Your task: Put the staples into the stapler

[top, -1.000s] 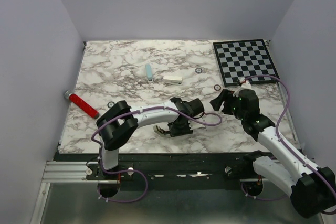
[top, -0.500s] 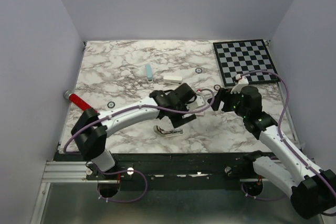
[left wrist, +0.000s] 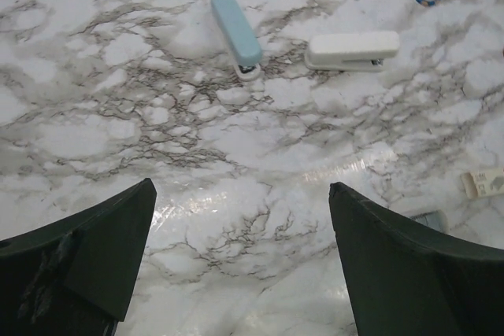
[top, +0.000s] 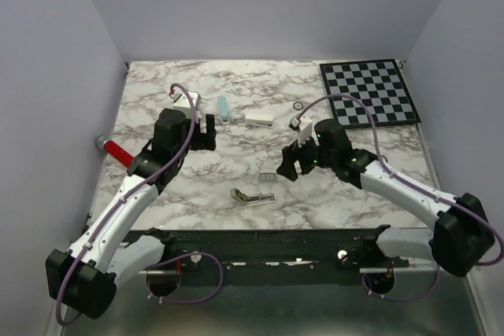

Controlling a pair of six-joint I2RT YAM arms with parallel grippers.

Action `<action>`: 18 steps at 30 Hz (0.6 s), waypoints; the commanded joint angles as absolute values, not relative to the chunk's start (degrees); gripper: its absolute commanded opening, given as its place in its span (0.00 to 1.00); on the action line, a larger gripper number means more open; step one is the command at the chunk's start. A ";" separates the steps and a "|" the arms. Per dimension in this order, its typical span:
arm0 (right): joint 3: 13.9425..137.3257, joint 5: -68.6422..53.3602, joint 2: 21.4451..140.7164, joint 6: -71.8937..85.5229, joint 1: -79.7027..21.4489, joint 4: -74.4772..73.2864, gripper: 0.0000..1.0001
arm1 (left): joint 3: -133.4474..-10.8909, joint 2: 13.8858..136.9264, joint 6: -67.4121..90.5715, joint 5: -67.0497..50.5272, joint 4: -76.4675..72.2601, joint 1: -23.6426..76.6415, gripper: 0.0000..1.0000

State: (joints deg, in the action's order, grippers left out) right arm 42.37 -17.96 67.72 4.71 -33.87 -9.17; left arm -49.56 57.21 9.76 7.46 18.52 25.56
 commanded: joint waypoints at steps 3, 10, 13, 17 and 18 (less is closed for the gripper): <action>50.27 -17.93 76.90 -3.86 -41.30 -16.08 0.84 | -44.22 53.18 20.56 8.09 13.62 15.65 0.99; 53.61 -19.95 85.07 -13.26 -51.75 -20.74 0.80 | -41.57 50.72 20.92 12.04 13.62 12.92 0.99; 54.14 -18.81 88.14 -14.67 -54.74 -20.65 0.76 | -41.57 50.36 20.92 12.48 12.92 12.31 0.99; 56.16 -14.87 92.54 -15.82 -57.48 -19.77 0.73 | -40.52 50.97 19.60 11.78 9.15 12.22 0.99; 57.03 -13.64 94.29 -15.91 -57.92 -19.86 0.73 | -41.39 51.32 19.16 11.60 9.23 12.22 0.99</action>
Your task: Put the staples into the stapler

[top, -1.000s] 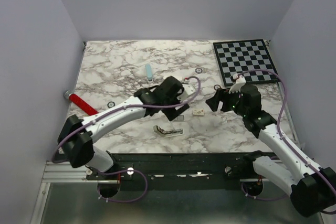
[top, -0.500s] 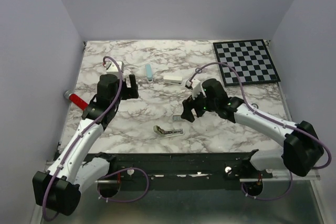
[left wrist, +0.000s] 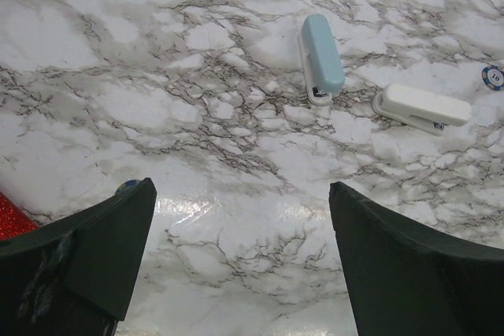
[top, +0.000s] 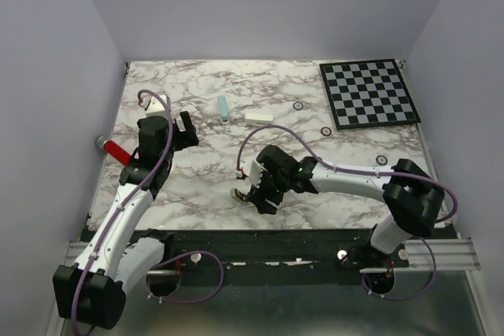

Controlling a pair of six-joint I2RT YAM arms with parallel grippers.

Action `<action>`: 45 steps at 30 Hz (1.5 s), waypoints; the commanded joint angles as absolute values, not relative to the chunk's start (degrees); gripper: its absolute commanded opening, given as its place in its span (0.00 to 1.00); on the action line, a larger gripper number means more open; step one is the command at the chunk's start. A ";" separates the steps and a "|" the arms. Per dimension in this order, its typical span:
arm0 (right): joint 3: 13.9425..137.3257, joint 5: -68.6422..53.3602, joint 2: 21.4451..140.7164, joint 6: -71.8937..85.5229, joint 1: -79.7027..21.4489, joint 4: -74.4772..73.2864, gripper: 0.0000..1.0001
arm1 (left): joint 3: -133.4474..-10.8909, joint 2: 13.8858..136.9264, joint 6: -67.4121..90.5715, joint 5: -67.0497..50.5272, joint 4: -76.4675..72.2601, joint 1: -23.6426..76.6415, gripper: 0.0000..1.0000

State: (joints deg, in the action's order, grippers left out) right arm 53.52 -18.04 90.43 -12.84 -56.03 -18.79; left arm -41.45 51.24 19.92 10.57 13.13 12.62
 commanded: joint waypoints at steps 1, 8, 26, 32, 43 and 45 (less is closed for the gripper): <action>58.35 -12.67 94.74 -16.26 -58.88 -19.86 0.73 | -42.01 52.29 18.64 11.34 9.32 12.22 0.99; 62.31 -8.71 98.61 -16.96 -59.94 -18.81 0.66 | -40.88 52.39 16.70 12.48 5.99 12.30 0.99; 66.43 -8.18 104.68 -13.37 -61.61 -19.60 0.15 | -39.11 45.97 15.73 23.52 6.67 18.63 0.99; 71.27 5.05 109.67 -2.48 -61.44 -14.68 0.04 | -39.73 42.63 18.72 36.55 11.42 20.65 0.99; 82.35 18.02 117.68 14.05 -59.33 -19.42 0.09 | -39.81 43.33 19.07 38.58 11.78 21.97 0.99; 82.79 17.93 118.21 14.33 -59.24 -19.77 0.21 | -39.73 43.59 18.90 37.97 11.17 21.80 0.99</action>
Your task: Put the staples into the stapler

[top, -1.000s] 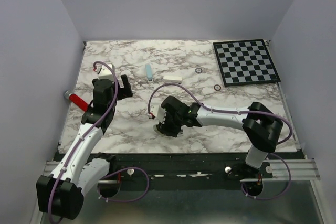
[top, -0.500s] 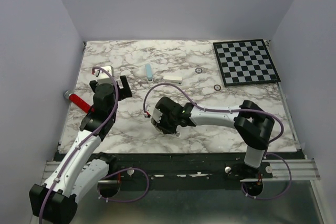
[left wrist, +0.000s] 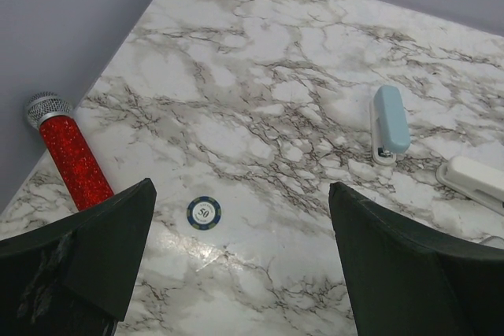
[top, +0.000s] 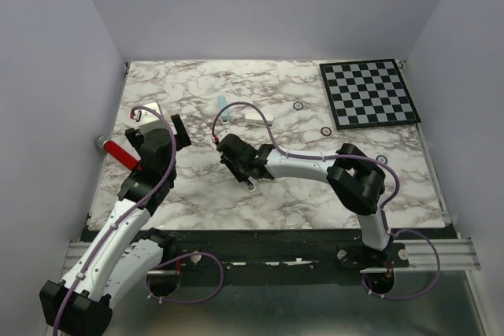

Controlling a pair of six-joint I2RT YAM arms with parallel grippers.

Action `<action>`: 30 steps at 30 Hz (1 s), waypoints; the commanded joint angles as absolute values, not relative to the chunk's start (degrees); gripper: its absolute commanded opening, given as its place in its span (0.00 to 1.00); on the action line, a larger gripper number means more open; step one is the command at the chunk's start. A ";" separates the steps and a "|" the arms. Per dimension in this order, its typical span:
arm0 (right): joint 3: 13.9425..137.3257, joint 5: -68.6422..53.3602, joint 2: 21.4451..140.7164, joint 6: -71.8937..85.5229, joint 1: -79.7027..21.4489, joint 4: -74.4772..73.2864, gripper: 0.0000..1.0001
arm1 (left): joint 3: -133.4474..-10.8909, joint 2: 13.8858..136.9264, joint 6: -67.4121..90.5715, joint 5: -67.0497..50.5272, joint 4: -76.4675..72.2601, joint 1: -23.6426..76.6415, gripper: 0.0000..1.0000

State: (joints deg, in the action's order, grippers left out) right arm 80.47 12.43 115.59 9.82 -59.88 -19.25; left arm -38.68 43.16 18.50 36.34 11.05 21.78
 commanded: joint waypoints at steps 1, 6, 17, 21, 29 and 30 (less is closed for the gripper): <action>82.88 17.84 118.30 14.41 -59.24 -20.30 0.25 | -39.64 44.03 18.90 37.53 10.90 21.62 0.99; 82.44 16.18 116.20 13.54 -59.06 -21.01 0.43 | -39.73 46.23 19.16 35.25 9.76 19.87 0.99; 82.79 13.80 114.26 15.03 -58.98 -25.31 0.54 | -39.46 49.74 17.84 33.93 8.44 19.34 0.99; 82.27 11.00 114.00 16.26 -58.97 -27.24 0.54 | -39.46 50.01 17.84 33.49 8.35 19.34 0.99; 82.00 6.24 112.50 17.84 -59.06 -28.91 0.53 | -39.38 50.27 18.02 32.26 7.91 19.34 0.99; 82.35 5.54 112.41 18.02 -58.98 -29.00 0.53 | -39.38 50.19 18.02 32.17 7.91 19.34 0.99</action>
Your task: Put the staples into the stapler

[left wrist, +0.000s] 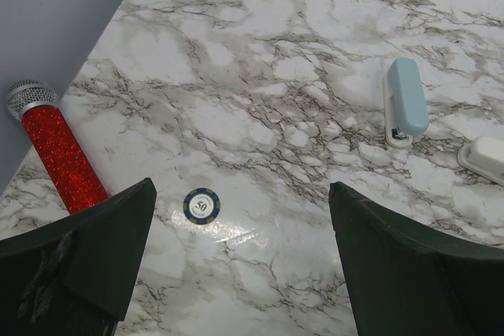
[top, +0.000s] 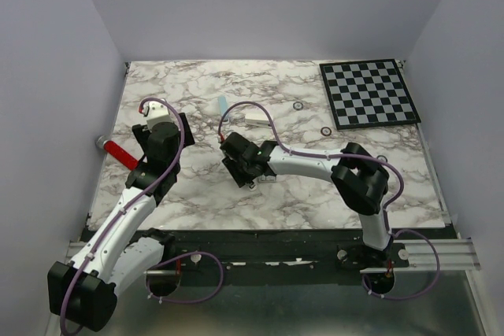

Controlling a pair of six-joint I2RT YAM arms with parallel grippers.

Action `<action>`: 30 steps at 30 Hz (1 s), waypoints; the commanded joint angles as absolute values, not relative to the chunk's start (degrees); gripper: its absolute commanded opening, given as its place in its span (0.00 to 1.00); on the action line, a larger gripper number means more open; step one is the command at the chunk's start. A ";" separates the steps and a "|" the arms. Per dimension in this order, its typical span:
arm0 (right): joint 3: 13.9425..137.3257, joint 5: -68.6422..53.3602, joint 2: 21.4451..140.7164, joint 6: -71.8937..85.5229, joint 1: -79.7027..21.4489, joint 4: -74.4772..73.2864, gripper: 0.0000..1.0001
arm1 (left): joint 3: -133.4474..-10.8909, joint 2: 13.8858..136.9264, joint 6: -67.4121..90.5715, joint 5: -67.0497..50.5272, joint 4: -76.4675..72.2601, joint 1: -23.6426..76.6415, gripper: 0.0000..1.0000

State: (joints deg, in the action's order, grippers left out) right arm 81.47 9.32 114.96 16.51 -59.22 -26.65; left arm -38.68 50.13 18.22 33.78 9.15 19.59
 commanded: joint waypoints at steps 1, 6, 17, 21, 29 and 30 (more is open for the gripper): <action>82.44 5.10 112.33 18.02 -58.97 -29.09 0.53 | -39.38 50.27 18.02 32.17 7.91 19.34 0.99; 83.14 3.17 112.67 18.46 -59.06 -29.79 0.53 | -39.29 50.36 18.11 31.82 8.00 19.42 0.99; 83.93 1.06 111.71 18.55 -58.98 -31.46 0.53 | -39.37 50.71 18.46 31.11 7.82 19.42 0.99; 84.20 2.80 109.25 17.67 -59.06 -31.99 0.54 | -39.37 50.80 18.46 31.03 7.82 19.42 0.99; 82.09 8.61 105.12 16.35 -53.53 -34.45 0.55 | -39.20 50.63 18.46 30.85 7.74 19.34 0.99; 82.00 8.35 105.29 16.35 -52.83 -34.45 0.54 | -39.20 50.63 18.46 30.85 7.65 19.42 0.99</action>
State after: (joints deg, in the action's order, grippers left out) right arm 82.32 4.91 106.85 17.32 -56.51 -32.40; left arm -38.68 50.70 18.26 32.18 9.06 19.62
